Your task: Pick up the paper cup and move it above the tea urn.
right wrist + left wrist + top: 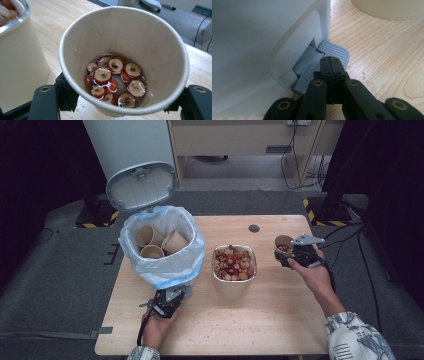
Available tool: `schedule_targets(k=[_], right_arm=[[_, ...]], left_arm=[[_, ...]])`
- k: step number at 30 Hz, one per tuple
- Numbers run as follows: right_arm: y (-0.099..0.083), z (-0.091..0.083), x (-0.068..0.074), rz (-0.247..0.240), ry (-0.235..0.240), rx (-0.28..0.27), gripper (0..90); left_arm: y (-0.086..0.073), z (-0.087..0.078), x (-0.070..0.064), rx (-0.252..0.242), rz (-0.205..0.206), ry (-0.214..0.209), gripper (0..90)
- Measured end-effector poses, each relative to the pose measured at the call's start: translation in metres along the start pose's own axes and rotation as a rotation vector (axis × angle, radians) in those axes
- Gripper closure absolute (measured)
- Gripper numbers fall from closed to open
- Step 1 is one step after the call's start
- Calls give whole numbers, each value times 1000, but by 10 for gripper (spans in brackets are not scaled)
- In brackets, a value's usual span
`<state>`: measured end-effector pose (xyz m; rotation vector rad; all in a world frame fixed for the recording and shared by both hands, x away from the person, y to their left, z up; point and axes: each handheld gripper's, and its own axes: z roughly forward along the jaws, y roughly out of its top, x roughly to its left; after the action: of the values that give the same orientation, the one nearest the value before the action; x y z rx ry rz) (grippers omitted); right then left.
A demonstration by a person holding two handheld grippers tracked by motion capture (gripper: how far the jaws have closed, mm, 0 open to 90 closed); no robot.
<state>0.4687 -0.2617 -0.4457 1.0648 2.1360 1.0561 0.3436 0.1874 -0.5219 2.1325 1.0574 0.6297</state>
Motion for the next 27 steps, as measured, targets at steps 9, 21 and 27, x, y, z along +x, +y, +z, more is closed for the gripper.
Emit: schedule_targets(k=[9, 21, 27], right_arm=[[15, -12, -3, -22, 20, -12, 317], [33, -24, -6, -67, 32, -31, 323], [40, -27, -7, -85, 29, -30, 323]], left_arm=[[0, 0, 0, 0, 1, -2, 899], [0, 0, 0, 1, 4, -1, 899], [0, 0, 0, 1, 5, -1, 899]])
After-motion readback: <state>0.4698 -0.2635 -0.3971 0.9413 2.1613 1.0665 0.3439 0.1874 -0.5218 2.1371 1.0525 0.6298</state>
